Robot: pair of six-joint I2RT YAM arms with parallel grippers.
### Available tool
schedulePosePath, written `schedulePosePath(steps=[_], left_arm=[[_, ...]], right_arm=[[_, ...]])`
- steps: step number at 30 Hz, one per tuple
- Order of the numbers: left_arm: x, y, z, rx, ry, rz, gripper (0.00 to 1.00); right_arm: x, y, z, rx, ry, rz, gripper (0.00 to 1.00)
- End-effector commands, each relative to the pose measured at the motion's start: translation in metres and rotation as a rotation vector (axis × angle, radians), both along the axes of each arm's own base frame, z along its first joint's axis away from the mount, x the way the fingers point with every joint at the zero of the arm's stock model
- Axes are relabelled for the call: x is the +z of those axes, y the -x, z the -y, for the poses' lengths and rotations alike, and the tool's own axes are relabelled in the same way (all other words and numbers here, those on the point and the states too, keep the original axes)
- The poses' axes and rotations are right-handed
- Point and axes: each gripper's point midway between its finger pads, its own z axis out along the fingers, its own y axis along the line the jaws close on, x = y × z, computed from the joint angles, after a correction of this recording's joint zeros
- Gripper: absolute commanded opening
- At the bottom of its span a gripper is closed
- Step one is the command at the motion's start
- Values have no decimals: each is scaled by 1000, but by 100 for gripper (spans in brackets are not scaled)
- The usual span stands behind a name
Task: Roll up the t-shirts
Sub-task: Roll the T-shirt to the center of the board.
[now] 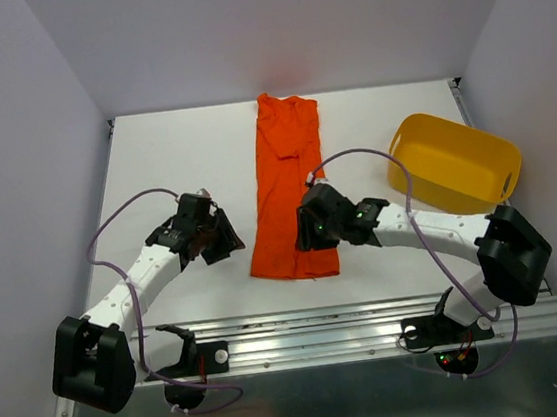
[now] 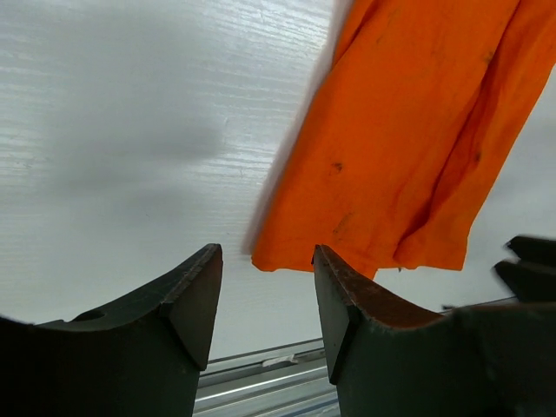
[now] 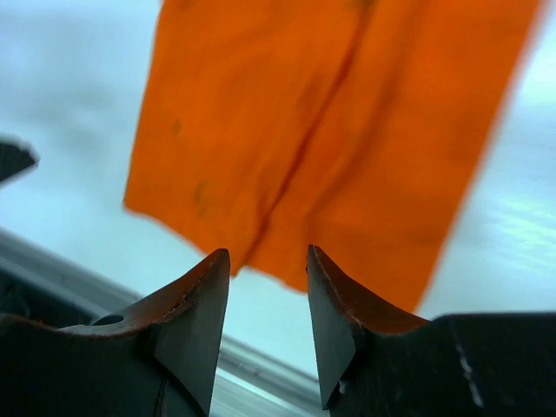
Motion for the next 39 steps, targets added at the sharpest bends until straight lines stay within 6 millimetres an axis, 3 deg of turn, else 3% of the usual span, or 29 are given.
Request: schedulePosePath(steps=[1,6,22,30,35,37,39], left_arm=[[15,-14,0,5,-8,77,58],[20,-19,-2,2,-32,88,59],[17,-18,-3,-15,-39,86,59],[15,-16,-3,-18,-41,83,59],[12,-16,-2,-21,-39,78,59],[12,-16,-2,-22,-39,73,60],[12,-16,-2,-22,-38,75,59]], right_arm=[[-11,27,-37,20,-12,-63,47],[-40,44,-58,1,-34,-137,50],[-63,45,-70,-35,-19,-177,44],[-56,43,-66,-62,-27,-143,11],[-53,44,-64,-57,-30,-139,15],[-54,45,-64,-56,-29,-143,12],[-54,48,-65,-51,-28,-142,1]])
